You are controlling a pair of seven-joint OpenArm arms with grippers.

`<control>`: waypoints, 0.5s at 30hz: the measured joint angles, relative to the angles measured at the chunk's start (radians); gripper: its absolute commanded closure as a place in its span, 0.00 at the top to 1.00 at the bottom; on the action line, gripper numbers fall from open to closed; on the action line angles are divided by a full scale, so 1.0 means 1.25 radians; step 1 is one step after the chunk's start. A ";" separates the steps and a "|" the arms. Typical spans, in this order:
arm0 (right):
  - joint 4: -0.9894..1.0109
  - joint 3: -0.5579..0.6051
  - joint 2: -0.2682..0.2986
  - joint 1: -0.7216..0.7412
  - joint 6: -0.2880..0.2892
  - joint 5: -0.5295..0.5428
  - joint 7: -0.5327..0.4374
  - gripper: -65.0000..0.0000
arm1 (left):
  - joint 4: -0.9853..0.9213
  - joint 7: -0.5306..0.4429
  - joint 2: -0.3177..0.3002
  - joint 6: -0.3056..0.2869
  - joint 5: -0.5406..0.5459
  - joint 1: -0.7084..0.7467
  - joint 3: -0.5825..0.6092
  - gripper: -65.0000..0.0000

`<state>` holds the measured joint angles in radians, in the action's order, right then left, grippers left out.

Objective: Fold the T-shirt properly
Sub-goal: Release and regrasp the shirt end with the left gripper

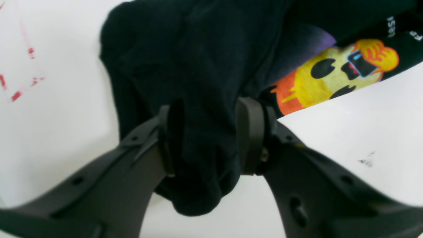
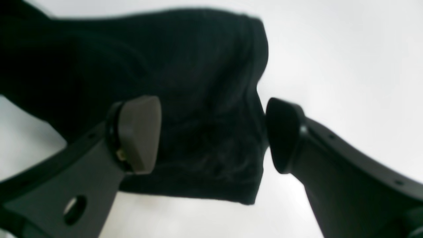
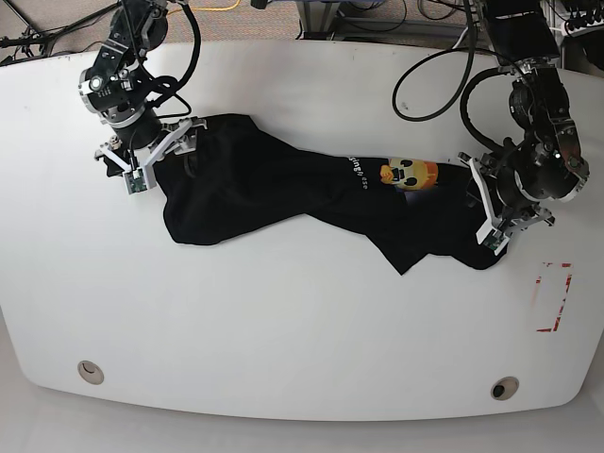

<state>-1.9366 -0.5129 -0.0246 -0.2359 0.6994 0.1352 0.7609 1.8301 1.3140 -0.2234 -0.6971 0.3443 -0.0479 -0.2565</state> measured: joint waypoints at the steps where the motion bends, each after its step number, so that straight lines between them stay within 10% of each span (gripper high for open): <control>1: -0.001 0.000 0.000 -0.001 -0.001 0.000 -0.001 0.72 | -0.012 -0.003 -0.001 0.000 -0.002 -0.005 0.016 0.34; 15: -0.019 -0.001 0.000 -0.032 0.000 0.002 -0.012 0.71 | -0.192 -0.062 -0.040 0.000 -0.033 -0.046 0.088 0.36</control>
<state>-1.9606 -0.5137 -0.0250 -0.2760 0.6991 0.1371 0.7460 1.5902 1.2369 -0.2733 -0.6971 0.3035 -0.1055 -0.1467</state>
